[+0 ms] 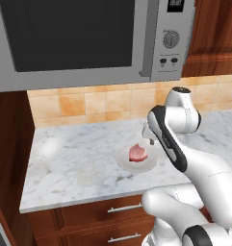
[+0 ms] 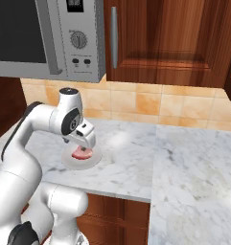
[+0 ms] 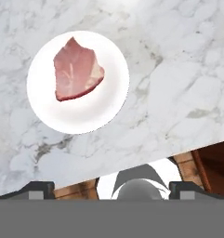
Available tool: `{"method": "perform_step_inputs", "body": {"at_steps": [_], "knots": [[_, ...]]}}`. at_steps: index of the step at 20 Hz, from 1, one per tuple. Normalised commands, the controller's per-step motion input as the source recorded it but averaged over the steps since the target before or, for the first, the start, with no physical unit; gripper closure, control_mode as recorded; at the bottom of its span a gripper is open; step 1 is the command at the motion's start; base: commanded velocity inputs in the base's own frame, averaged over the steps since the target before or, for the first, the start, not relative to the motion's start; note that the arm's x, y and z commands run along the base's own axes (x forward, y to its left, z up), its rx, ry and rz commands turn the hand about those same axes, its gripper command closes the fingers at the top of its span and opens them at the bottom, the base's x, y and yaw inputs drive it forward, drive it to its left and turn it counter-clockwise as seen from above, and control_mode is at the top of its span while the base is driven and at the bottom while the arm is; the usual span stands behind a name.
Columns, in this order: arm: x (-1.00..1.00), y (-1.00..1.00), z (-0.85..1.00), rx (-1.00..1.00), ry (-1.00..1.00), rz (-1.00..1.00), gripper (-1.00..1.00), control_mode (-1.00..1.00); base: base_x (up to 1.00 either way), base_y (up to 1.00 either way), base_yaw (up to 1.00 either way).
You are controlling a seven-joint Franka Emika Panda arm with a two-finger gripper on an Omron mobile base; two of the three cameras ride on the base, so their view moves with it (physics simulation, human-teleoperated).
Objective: Place the steak on the counter behind the older steak on the same shelf of the fridge to maintain FIFO order. Close the fridge door when finished.
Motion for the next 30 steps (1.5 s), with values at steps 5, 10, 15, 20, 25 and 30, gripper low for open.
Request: {"method": "perform_step_inputs", "body": {"at_steps": [5,10,15,20,25,30], "knots": [[0.36,0.0,-0.44,0.0,0.12,-0.07,-1.0,-1.0,0.0,0.0,0.0],[0.24,0.0,-0.45,0.0,0.06,-0.05,-1.0,-1.0,0.0,0.0,0.0],[0.06,0.0,-0.3,0.0,0.1,-0.02,-1.0,-1.0,0.0,0.0,0.0],[0.17,0.0,-0.27,0.0,0.01,0.0,-1.0,-1.0,0.0,0.0,0.0],[0.42,0.0,-0.23,0.0,0.01,0.0,-1.0,-1.0,0.0,0.0,0.0],[0.45,0.0,-0.15,0.0,0.08,-0.01,-1.0,-1.0,0.0,0.0,0.0]]}}
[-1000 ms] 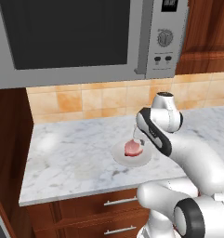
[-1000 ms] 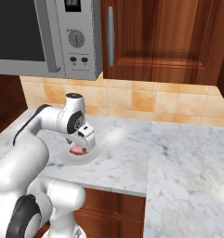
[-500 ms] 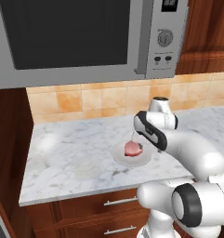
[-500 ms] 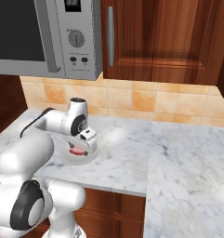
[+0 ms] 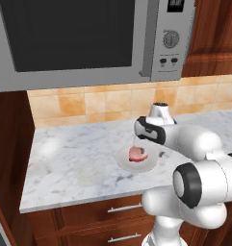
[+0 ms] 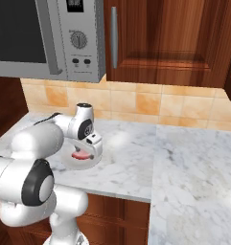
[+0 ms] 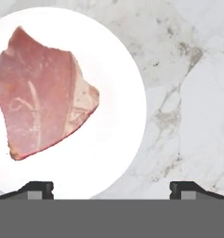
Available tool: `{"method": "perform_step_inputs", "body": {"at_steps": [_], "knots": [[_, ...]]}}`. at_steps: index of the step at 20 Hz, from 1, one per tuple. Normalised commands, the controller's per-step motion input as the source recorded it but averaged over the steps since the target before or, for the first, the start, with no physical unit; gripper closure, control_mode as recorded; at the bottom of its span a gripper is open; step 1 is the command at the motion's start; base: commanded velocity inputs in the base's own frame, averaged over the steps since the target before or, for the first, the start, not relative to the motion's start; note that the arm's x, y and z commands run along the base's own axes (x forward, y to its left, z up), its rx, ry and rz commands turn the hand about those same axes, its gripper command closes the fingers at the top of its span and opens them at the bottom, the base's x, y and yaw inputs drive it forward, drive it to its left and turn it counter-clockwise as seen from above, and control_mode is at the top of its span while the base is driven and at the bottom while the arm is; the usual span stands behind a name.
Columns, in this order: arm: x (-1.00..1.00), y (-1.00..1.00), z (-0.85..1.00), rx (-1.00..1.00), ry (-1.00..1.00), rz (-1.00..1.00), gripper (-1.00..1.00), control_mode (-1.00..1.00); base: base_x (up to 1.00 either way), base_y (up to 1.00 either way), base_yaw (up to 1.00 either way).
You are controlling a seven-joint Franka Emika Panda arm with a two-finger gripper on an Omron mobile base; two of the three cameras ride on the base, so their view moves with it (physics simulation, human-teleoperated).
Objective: Place the steak on the counter behind the older steak on the same shelf of the fridge to maintain FIFO order. Close the fridge door when finished.
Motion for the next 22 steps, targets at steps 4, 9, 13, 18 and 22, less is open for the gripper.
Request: {"method": "perform_step_inputs", "body": {"at_steps": [4,9,13,18,22], "knots": [[0.09,0.0,-0.12,0.0,0.08,0.0,-1.0,-1.0,0.0,0.0,0.0],[0.27,0.0,-0.18,0.0,0.08,0.0,-1.0,-1.0,0.0,0.0,0.0],[0.31,0.0,-0.28,0.0,0.11,-0.01,-1.0,-1.0,0.0,0.0,0.0],[0.38,0.03,-0.29,-0.01,0.12,-0.03,-1.0,-1.0,0.0,0.0,0.0],[0.38,0.05,-0.3,-0.02,0.09,-0.04,-1.0,-1.0,0.0,0.0,0.0]]}}
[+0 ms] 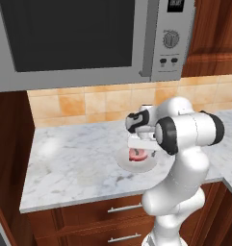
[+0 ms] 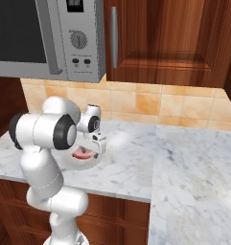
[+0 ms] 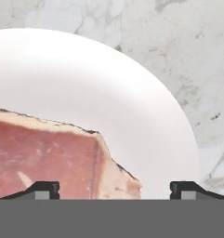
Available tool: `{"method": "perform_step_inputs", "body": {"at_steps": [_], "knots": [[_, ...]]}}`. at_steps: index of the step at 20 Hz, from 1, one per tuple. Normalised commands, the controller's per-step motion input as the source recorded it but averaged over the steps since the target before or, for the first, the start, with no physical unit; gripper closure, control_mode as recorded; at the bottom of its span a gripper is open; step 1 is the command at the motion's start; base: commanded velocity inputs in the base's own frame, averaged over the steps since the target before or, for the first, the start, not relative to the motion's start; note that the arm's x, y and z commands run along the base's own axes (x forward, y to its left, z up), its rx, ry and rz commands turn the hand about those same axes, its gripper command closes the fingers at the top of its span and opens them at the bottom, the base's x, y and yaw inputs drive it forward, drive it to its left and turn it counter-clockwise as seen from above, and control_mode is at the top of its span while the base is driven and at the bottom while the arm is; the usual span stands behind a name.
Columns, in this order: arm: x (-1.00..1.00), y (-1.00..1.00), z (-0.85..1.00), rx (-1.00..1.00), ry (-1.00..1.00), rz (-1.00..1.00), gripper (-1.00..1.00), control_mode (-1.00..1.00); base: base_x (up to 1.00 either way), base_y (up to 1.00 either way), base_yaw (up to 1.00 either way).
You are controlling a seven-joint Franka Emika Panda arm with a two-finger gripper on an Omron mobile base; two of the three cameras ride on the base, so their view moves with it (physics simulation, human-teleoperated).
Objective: Place the steak on the counter behind the older steak on the same shelf of the fridge to maintain FIFO order. Close the fridge door when finished.
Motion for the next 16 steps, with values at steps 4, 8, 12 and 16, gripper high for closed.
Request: {"method": "perform_step_inputs", "body": {"at_steps": [4,8,12,16], "knots": [[0.48,0.13,-0.24,-0.03,0.05,-0.08,-1.0,-1.0,0.0,0.0,0.0],[0.25,0.06,-0.35,-0.04,0.02,-0.06,-1.0,-1.0,0.0,0.0,0.0],[-0.09,0.0,-0.46,-0.02,0.0,0.0,-1.0,-1.0,0.0,0.0,0.0],[-0.52,-0.07,-0.18,0.0,-0.15,-0.01,-1.0,-1.0,0.0,0.0,0.0]]}}
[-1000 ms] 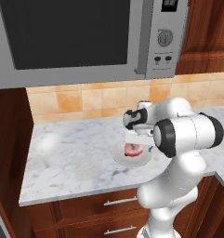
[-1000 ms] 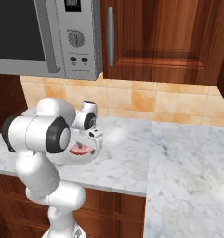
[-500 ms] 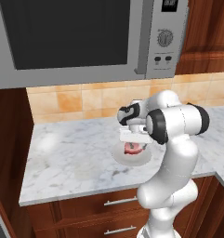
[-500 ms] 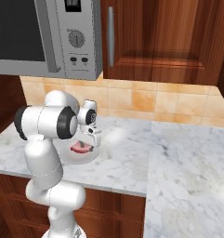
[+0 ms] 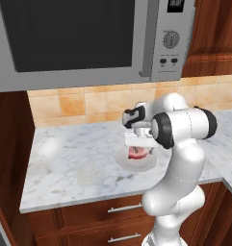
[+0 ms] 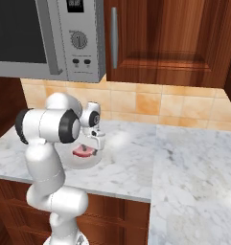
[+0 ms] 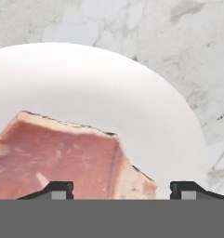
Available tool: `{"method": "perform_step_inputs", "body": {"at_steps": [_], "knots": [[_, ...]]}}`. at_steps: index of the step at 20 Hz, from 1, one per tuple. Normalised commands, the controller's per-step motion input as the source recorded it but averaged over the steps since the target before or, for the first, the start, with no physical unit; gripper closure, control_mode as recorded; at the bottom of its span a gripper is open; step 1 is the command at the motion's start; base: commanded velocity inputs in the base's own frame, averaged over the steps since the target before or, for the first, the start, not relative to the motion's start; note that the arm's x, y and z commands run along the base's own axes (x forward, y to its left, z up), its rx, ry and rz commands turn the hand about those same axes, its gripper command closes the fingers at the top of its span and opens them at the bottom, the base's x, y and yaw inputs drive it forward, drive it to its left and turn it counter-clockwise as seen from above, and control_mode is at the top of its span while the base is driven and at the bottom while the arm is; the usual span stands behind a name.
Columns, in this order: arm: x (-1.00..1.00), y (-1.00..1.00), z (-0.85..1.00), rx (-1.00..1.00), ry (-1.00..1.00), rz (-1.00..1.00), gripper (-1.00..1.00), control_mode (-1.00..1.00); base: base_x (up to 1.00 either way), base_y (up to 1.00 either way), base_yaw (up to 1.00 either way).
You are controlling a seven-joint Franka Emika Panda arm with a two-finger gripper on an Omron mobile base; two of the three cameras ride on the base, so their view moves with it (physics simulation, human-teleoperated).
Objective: Place the steak on the counter behind the older steak on the same shelf of the fridge to maintain FIFO order. Close the fridge door when finished.
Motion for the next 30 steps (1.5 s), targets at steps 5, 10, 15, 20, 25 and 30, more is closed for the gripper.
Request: {"method": "perform_step_inputs", "body": {"at_steps": [5,10,15,20,25,30], "knots": [[-0.21,-0.11,-0.05,0.0,-0.16,-0.03,-1.0,-1.0,0.0,0.0,0.0],[0.0,0.0,-0.11,0.0,-0.15,-0.03,-1.0,-1.0,0.0,0.0,0.0],[-0.06,0.13,-0.13,0.0,-0.2,0.0,-1.0,-1.0,0.0,0.0,0.0],[-0.14,0.12,-0.21,0.01,-0.19,0.0,-1.0,-1.0,0.0,0.0,0.0],[-0.36,0.01,-0.13,0.07,-0.19,0.0,-1.0,-1.0,0.0,0.0,0.0],[-0.05,-0.05,0.1,0.08,-0.07,0.0,-1.0,-1.0,0.0,0.0,0.0]]}}
